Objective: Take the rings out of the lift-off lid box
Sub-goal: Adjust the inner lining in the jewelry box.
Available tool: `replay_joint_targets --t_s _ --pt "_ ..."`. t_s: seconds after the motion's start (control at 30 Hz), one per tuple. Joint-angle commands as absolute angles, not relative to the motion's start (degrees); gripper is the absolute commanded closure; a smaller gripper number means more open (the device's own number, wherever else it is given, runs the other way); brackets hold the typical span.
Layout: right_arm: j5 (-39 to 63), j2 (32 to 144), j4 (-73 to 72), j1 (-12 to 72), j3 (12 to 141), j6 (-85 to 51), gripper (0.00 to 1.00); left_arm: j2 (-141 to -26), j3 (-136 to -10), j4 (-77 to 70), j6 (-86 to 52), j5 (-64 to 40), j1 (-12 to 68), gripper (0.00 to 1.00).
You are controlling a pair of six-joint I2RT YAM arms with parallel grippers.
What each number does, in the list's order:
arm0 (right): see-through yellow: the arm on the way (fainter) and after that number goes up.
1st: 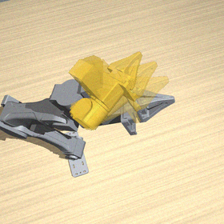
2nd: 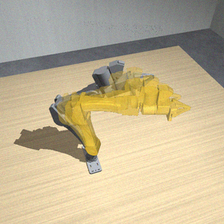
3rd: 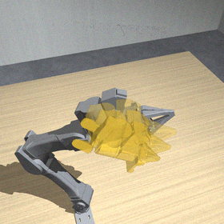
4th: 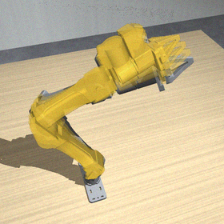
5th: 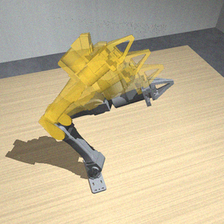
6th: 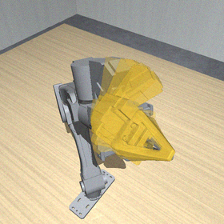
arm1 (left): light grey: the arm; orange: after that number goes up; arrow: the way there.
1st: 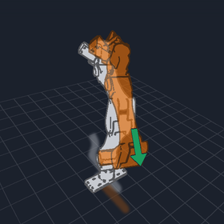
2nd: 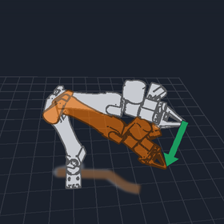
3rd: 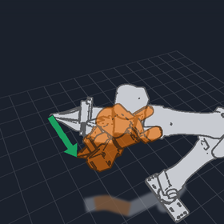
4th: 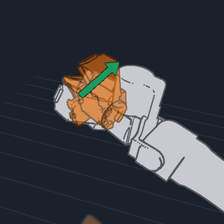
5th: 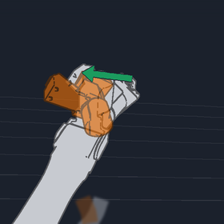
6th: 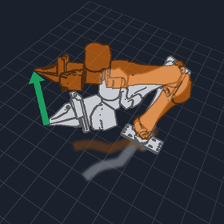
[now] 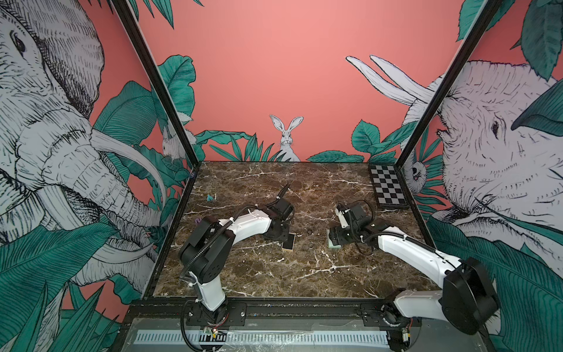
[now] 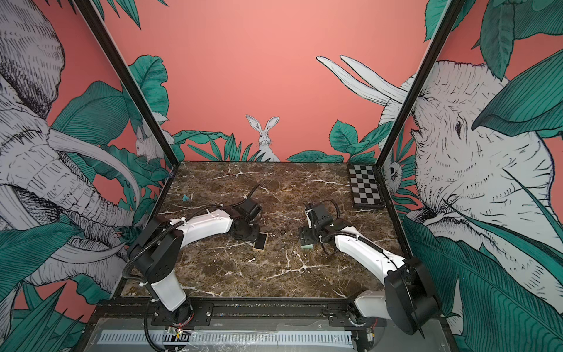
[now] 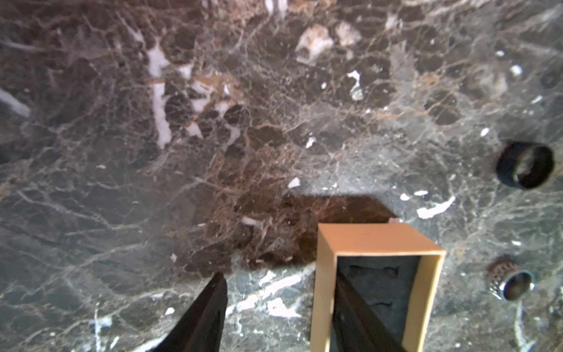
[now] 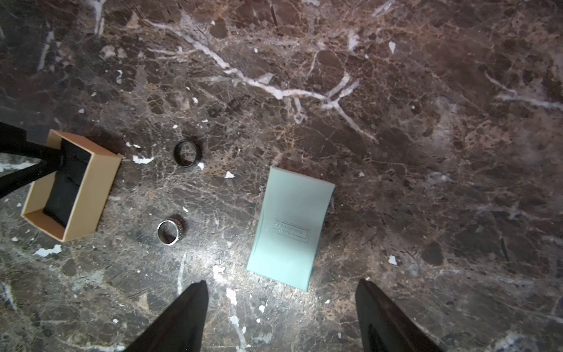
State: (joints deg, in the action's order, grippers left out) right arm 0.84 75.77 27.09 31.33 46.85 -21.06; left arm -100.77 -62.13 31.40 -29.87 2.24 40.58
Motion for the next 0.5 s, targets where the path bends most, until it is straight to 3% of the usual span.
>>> replay_joint_targets --t_s 0.0,0.23,0.47 --pt "-1.32 77.37 27.25 31.16 47.44 -22.11 0.21 -101.91 -63.56 33.22 -28.72 3.23 41.04 0.43" --pt "-0.32 79.73 26.45 31.21 48.09 -23.19 0.20 -101.62 -62.17 31.73 -30.98 1.67 41.13 0.43" --pt "-0.08 83.30 25.14 31.29 48.81 -23.90 0.20 -94.12 -61.04 32.32 -33.70 2.61 41.13 0.41"
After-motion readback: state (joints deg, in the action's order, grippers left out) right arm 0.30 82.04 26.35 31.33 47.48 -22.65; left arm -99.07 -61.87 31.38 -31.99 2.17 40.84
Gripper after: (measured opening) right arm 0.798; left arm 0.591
